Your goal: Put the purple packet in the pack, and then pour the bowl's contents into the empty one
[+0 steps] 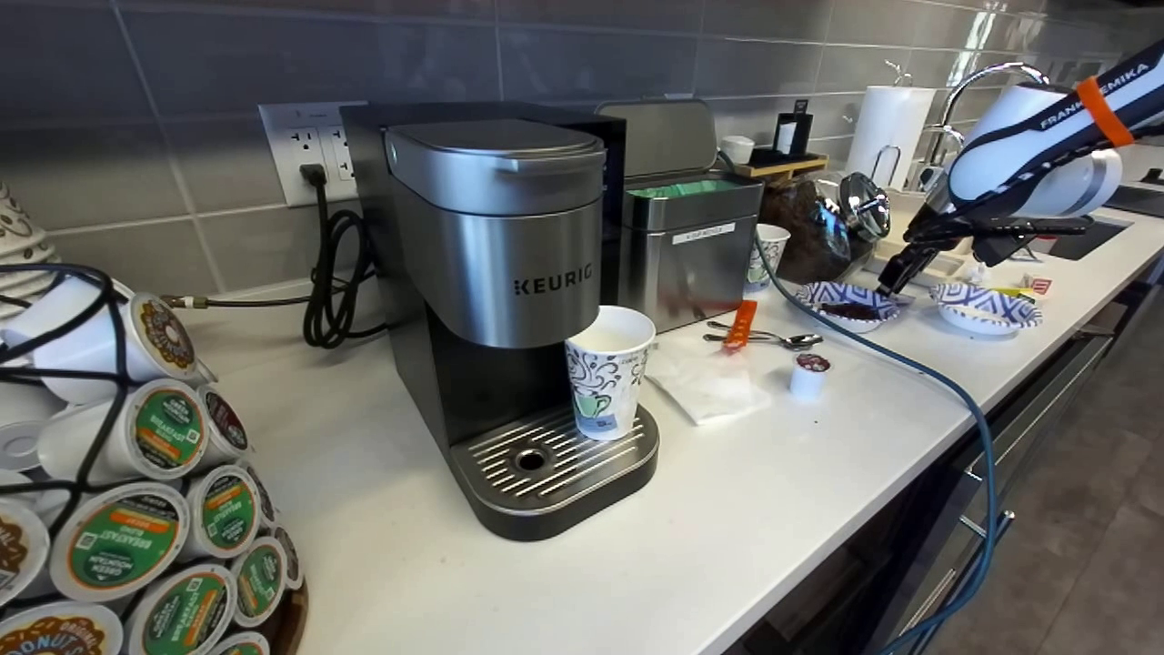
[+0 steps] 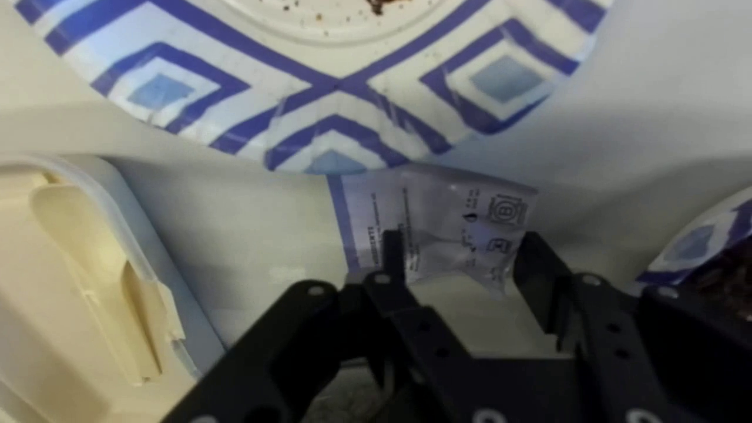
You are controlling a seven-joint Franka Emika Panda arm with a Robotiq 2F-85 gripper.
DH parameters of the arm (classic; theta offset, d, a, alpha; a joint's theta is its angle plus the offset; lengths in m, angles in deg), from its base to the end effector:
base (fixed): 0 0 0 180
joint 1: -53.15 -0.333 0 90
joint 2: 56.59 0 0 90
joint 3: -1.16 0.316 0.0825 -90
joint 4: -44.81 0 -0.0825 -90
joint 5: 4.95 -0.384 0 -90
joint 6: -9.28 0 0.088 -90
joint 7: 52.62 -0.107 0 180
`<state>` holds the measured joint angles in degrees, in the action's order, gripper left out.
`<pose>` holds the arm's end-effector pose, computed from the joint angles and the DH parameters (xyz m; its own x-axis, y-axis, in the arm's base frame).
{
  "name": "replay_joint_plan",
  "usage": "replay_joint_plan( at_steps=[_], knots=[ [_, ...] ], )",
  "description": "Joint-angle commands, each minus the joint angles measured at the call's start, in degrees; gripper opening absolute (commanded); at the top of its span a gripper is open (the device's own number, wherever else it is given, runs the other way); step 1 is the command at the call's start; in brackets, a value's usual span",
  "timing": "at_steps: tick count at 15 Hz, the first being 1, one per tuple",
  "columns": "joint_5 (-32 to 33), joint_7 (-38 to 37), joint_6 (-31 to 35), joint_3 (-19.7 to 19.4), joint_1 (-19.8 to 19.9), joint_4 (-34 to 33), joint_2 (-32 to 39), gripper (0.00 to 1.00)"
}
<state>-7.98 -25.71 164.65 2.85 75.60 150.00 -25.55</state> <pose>0.6317 -0.2435 0.2688 0.9467 0.0697 0.3145 0.0395 -0.9940 0.1016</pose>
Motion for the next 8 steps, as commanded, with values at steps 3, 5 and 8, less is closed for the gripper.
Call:
replay_joint_plan(
  at_steps=[3,5,8],
  knots=[
    [-0.99,2.16,0.17,1.02,0.7,-0.55,0.8,0.05],
    [-1.05,1.98,0.23,0.95,0.71,-0.48,0.69,0.0],
    [-1.19,1.64,0.64,0.8,0.79,0.28,-0.2,0.01]
  ],
)
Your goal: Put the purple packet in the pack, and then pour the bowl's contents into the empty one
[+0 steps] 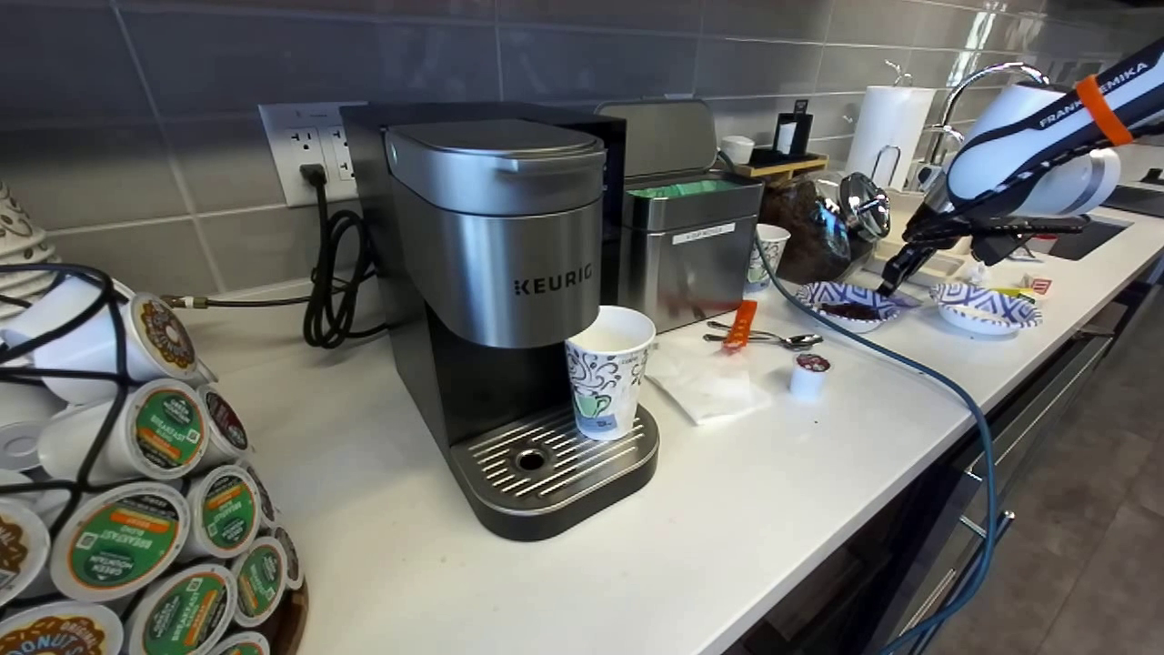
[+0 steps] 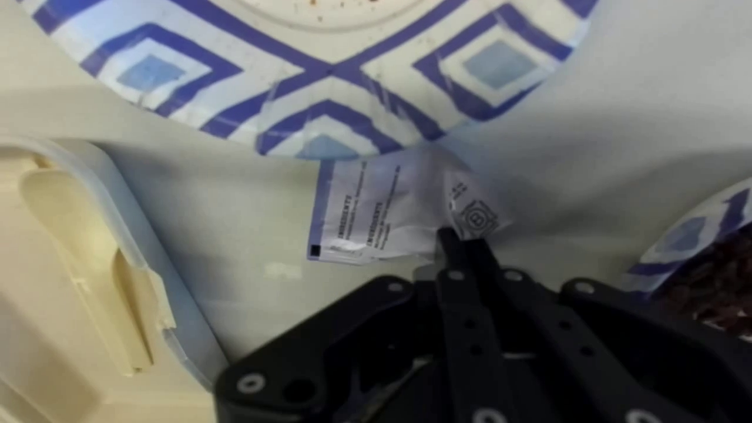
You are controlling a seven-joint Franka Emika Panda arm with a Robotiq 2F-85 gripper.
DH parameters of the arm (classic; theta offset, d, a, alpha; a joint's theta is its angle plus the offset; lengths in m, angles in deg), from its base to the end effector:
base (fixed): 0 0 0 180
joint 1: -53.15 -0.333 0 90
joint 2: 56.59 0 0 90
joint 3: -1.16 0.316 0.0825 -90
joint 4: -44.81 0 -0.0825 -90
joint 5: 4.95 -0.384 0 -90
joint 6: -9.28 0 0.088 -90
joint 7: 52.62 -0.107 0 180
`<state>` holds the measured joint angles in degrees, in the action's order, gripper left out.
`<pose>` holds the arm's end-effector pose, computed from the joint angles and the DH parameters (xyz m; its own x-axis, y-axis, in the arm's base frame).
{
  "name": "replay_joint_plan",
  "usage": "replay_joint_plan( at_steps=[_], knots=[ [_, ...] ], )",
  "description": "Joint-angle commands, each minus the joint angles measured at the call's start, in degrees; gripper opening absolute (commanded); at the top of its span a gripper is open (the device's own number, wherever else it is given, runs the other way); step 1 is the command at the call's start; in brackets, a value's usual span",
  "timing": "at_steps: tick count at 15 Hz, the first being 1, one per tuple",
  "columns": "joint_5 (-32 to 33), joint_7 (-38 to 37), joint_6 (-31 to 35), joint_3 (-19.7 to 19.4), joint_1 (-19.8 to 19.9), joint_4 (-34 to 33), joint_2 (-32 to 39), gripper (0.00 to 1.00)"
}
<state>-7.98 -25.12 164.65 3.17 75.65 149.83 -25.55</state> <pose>0.6336 -0.2412 0.2702 0.9447 0.0831 0.3172 0.0526 -0.9932 0.1034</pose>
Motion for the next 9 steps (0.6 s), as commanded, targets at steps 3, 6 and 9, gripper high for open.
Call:
replay_joint_plan(
  at_steps=[3,6,9],
  knots=[
    [-2.67,2.39,4.23,1.48,2.35,3.85,-3.54,0.01],
    [-6.35,5.44,11.05,5.01,6.3,7.67,-7.13,0.01],
    [-14.08,11.52,16.82,13.74,13.77,9.65,-9.04,0.01]
  ],
)
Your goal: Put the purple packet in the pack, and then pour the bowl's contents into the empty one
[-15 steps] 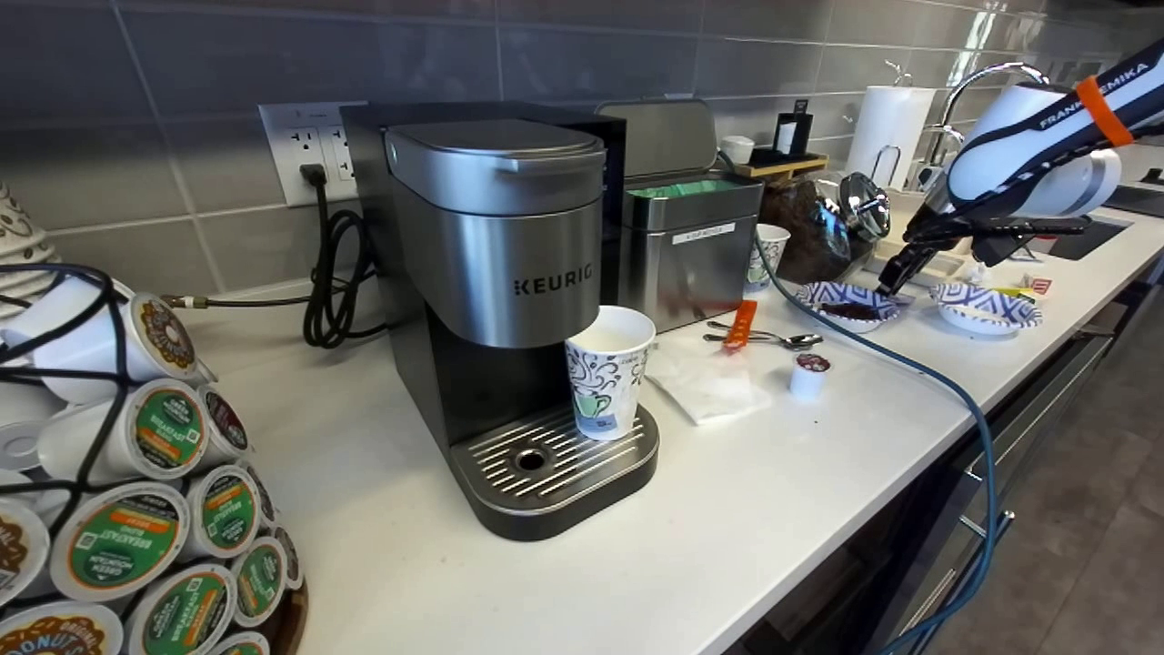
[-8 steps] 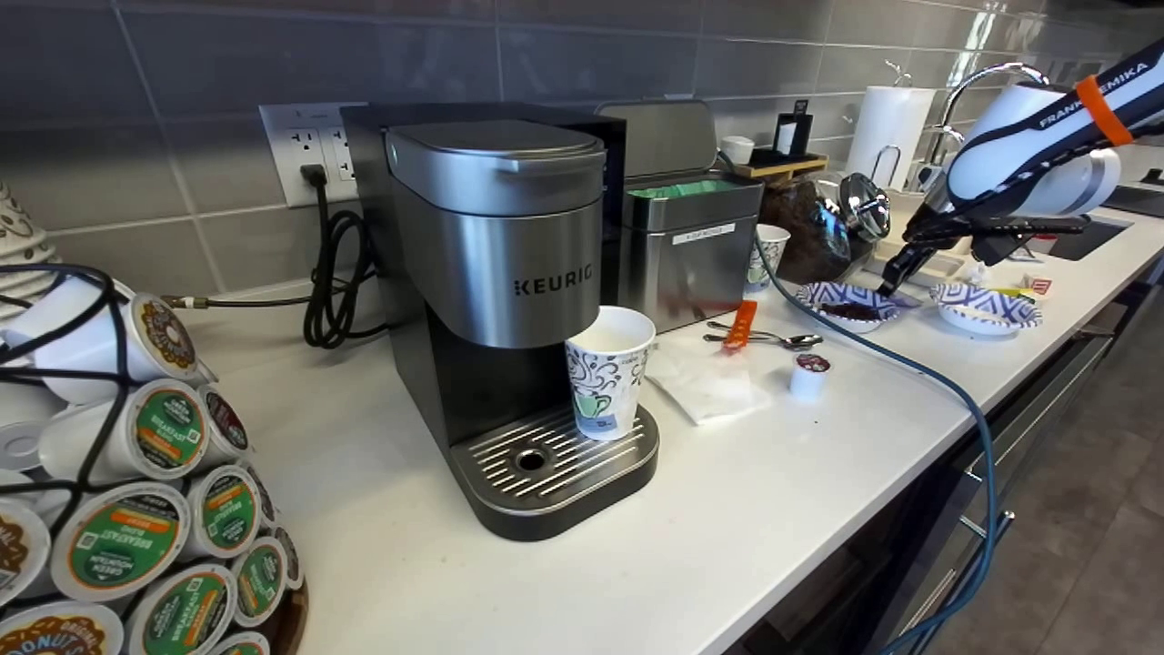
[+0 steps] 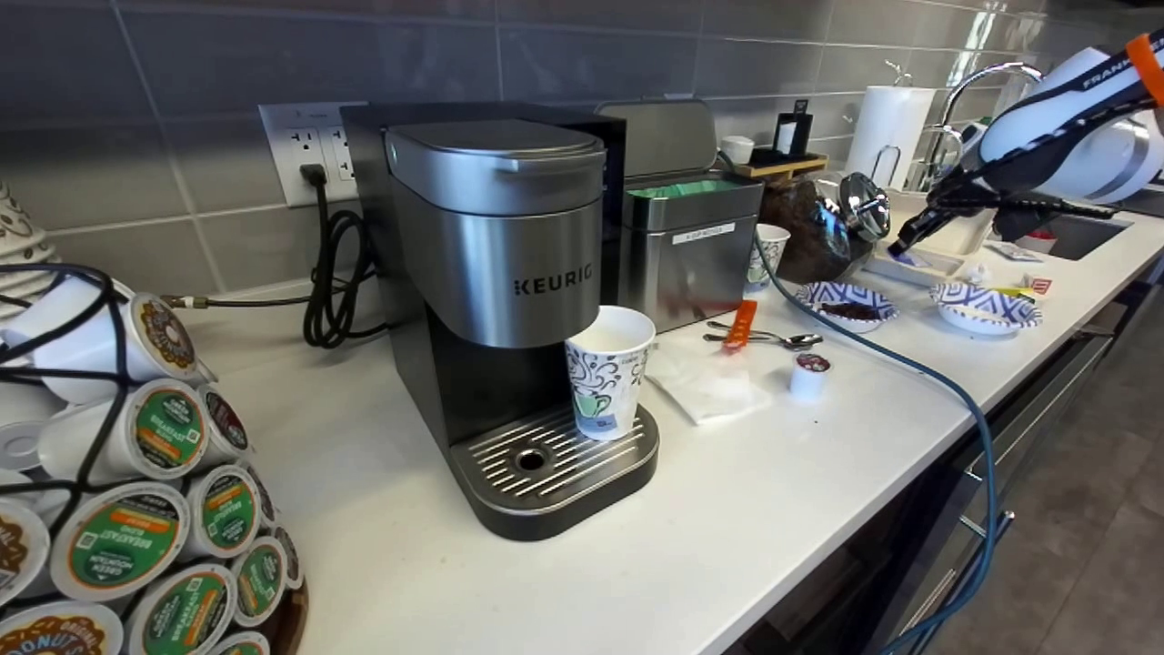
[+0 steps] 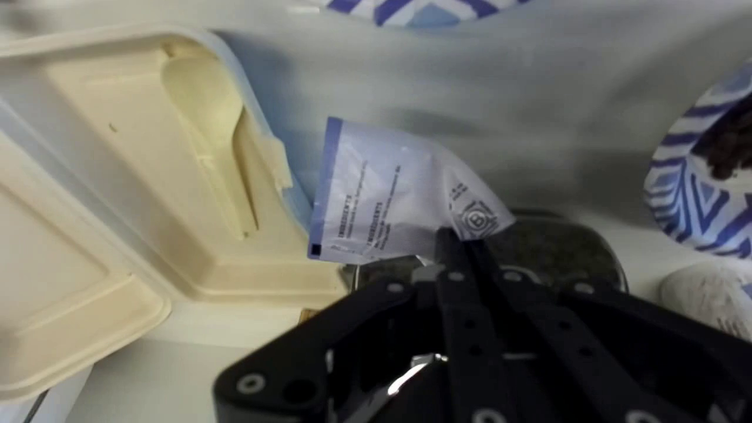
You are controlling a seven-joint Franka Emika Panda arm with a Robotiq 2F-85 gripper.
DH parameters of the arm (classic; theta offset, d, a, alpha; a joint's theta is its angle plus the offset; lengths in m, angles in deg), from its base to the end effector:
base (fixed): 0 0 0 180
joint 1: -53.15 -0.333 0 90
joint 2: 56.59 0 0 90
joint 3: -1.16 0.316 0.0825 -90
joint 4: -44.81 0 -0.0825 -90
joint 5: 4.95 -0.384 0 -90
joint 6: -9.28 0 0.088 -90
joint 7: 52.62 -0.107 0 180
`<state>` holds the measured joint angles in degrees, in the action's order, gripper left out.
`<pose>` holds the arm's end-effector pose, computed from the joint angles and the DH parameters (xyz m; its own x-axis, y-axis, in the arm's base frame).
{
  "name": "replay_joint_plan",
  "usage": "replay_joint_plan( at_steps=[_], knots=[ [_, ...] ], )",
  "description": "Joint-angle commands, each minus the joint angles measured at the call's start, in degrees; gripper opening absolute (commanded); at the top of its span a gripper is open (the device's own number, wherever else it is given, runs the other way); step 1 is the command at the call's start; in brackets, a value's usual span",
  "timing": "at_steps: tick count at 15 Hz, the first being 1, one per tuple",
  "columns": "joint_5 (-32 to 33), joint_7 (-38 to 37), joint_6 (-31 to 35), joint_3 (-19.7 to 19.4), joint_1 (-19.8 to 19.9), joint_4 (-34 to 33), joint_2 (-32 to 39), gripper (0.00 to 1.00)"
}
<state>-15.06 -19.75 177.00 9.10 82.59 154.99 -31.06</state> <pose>0.6147 -0.2630 0.3224 0.8482 0.0411 0.5280 -0.0299 -0.9917 0.1252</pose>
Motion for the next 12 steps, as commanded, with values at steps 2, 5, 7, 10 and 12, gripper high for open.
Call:
replay_joint_plan(
  at_steps=[2,5,7,10,12],
  knots=[
    [-8.59,3.62,7.01,7.46,7.41,4.89,-3.67,0.01],
    [-6.11,-6.53,10.94,-2.49,1.81,4.79,-3.33,0.01],
    [-7.28,-10.84,11.66,-6.33,0.17,3.83,-2.52,0.01],
    [-10.88,-12.65,10.45,-3.06,4.05,-0.51,-0.65,0.01],
    [-12.32,-14.15,10.09,-2.34,4.83,-4.42,1.01,0.01]
  ],
)
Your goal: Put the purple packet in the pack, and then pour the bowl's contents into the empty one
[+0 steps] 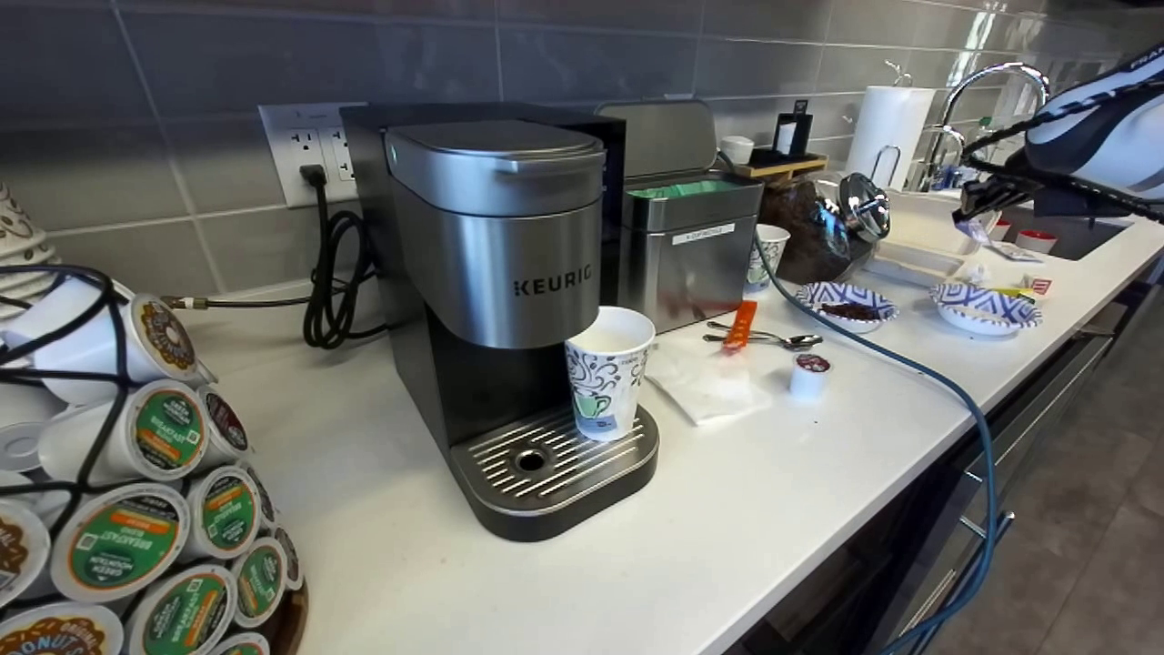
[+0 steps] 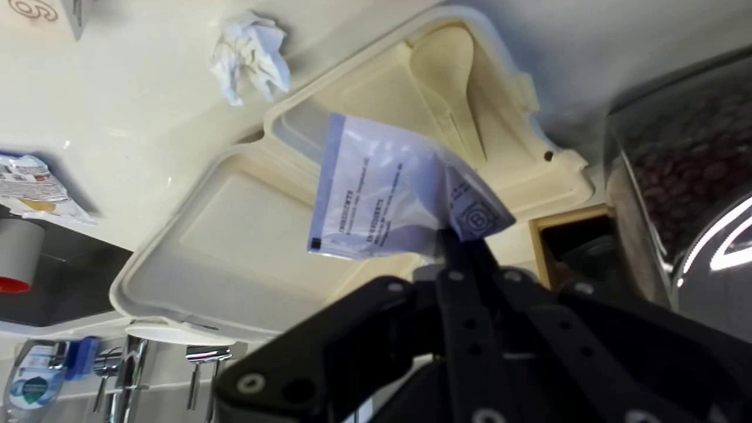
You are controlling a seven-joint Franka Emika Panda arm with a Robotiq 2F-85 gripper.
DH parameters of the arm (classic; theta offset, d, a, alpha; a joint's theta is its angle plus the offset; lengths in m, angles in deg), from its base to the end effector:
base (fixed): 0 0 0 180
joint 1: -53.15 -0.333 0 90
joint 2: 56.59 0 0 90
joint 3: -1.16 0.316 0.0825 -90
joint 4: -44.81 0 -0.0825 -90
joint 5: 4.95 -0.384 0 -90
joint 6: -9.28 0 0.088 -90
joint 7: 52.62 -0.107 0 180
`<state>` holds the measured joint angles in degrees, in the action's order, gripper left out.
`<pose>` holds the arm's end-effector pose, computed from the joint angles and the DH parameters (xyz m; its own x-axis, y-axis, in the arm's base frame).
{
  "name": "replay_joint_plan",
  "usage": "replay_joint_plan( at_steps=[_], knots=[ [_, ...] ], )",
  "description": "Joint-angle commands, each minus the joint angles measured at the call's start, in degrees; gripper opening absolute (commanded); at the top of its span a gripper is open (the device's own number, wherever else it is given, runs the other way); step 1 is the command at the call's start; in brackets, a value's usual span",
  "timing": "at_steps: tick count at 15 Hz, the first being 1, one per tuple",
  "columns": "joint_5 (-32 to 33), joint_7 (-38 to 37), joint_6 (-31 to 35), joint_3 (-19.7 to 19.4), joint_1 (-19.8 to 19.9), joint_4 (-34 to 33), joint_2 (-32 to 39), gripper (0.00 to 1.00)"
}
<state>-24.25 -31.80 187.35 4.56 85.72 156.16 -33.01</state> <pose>0.5661 -0.3523 0.3553 0.6386 -0.3486 0.6860 -0.4679 -0.8837 -0.0135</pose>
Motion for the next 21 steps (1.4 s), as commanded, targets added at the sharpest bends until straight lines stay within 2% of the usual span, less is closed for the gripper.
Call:
replay_joint_plan(
  at_steps=[1,4,7,10,16,20,21],
  knots=[
    [-3.6,-2.79,-0.54,2.37,1.81,-7.39,3.76,0.01],
    [-3.5,-5.84,-3.17,0.92,0.9,-13.14,6.87,0.01],
    [-3.93,-7.04,-6.7,2.83,2.25,-18.52,10.42,0.01],
    [-3.35,-8.6,-10.21,2.73,1.61,-23.03,13.74,0.01],
    [-2.41,-14.11,-18.24,0.82,0.21,-28.98,18.19,0.01],
    [-1.96,-17.83,-23.91,-2.2,-1.96,-31.91,20.55,0.01],
    [-1.85,-19.05,-24.91,-3.22,-2.6,-32.52,21.02,0.29]
  ],
)
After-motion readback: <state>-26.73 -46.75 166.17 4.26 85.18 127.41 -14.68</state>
